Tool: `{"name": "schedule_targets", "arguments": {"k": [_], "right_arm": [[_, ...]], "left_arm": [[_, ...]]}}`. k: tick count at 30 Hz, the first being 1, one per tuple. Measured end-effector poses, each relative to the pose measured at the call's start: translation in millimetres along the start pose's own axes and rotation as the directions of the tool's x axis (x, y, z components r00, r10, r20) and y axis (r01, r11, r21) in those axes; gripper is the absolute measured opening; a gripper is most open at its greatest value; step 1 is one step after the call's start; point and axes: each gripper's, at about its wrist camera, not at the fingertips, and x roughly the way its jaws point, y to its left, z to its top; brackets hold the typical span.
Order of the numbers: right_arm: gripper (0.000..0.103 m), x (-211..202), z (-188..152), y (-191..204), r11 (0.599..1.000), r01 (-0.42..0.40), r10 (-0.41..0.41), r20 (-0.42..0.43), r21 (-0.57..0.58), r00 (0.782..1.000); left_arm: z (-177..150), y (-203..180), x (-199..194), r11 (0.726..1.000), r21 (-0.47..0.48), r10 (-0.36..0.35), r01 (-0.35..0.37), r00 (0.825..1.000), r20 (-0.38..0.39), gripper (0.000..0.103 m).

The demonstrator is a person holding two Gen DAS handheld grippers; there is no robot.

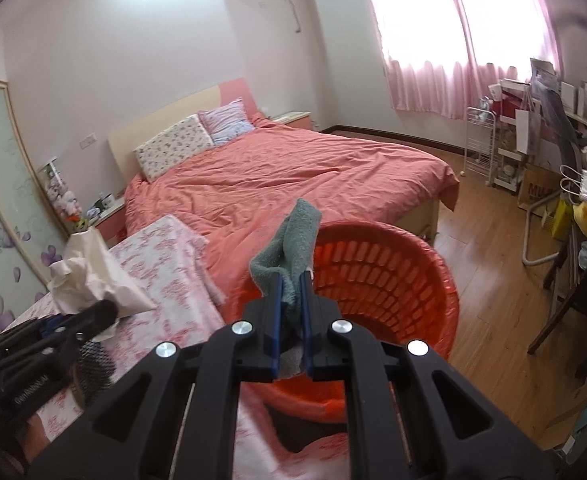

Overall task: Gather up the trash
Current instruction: 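Carry cloth and paper over the red basket and open both tools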

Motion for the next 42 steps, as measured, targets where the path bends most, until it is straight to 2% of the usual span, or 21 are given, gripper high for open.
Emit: {"name": "schedule_targets", "arguments": {"k": [8, 10, 14, 16, 21, 25, 31, 37, 42], "right_arm": [[0.011, 37, 5, -38, 0.998, 0.015, -0.012, -0.036, 0.060, 0.999], [0.016, 45, 6, -45, 0.997, 0.008, -0.004, -0.048, 0.078, 0.999], [0.025, 54, 5, -56, 0.994, 0.007, 0.000, -0.065, 0.111, 0.998], [0.033, 55, 5, -60, 0.993, 0.011, -0.003, -0.068, 0.118, 0.998], [0.039, 48, 4, -60, 0.994, 0.045, -0.039, -0.055, 0.100, 0.998], [0.044, 39, 3, -50, 0.995, 0.074, -0.072, -0.045, 0.062, 0.996], [0.047, 24, -1, -23, 0.998, 0.064, -0.064, -0.047, 0.000, 0.997], [0.051, 13, -16, 33, 0.996, -0.009, 0.003, -0.068, -0.091, 0.998], [0.052, 15, -36, 92, 0.982, -0.091, 0.071, -0.121, -0.163, 0.990]], "left_arm": [[5, -34, 52, 0.993, 0.092, -0.063, 0.072, 0.994, -0.089, 0.027], [4, -36, 57, 0.993, 0.099, -0.054, 0.065, 0.993, -0.107, 0.028], [3, -31, 65, 0.996, 0.086, -0.027, 0.039, 0.990, -0.139, 0.044], [2, -27, 66, 0.997, 0.072, -0.017, 0.028, 0.989, -0.149, 0.053], [4, -29, 67, 0.998, 0.067, 0.027, -0.017, 0.988, -0.153, 0.056], [5, -18, 54, 0.996, 0.053, 0.080, -0.074, 0.988, -0.133, 0.061], [-4, 9, 17, 0.983, 0.055, 0.181, -0.176, 0.980, -0.086, 0.063], [-24, 51, -29, 0.965, -0.003, 0.260, -0.261, 0.963, -0.066, 0.067], [-44, 95, -69, 0.937, -0.081, 0.336, -0.340, 0.940, -0.059, 0.069]]}}
